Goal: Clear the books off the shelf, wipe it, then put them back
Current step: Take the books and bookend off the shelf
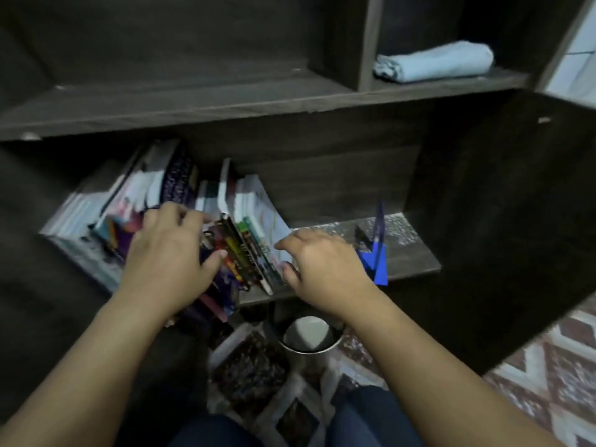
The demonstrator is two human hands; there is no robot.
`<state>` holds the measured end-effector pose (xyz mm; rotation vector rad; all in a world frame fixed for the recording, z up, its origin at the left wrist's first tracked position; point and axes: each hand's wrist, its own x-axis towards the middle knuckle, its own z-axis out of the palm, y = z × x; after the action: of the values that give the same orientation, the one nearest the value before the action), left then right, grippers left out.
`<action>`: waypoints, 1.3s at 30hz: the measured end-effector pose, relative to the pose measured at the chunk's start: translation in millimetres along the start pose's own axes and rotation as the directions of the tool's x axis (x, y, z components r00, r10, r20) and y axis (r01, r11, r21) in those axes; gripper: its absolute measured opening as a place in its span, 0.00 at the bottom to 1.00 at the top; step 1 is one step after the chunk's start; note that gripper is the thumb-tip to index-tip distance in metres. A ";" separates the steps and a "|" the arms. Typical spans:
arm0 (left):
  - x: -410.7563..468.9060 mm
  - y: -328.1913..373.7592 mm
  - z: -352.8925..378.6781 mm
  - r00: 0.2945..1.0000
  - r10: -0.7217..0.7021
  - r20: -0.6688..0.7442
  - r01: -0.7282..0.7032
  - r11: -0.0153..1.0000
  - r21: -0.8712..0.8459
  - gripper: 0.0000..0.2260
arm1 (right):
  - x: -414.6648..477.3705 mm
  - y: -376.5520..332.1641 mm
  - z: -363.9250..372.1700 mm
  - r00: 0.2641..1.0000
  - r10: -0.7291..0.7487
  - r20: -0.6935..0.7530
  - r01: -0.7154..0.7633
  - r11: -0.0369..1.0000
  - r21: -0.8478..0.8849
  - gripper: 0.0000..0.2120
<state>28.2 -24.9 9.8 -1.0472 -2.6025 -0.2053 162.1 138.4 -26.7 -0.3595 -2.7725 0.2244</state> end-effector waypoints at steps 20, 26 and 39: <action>24.9 13.9 29.4 0.996 0.064 0.065 -0.056 0.993 -0.106 0.34 | 75.9 -2.0 69.2 0.995 0.099 0.016 -0.100 0.963 0.252 0.27; 22.3 13.3 33.3 0.997 0.055 0.046 -0.049 0.992 -0.113 0.34 | 71.4 0.5 92.2 0.935 0.348 -0.065 -0.290 0.857 0.426 0.31; 25.2 50.2 9.8 0.933 0.331 -0.145 -0.313 0.940 0.134 0.33 | 25.2 27.2 69.8 0.727 0.684 -0.055 -0.556 0.633 0.539 0.14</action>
<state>43.5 30.1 10.0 -1.3358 -2.2286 -0.0667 121.0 163.6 -89.4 -1.1228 -2.1103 0.9596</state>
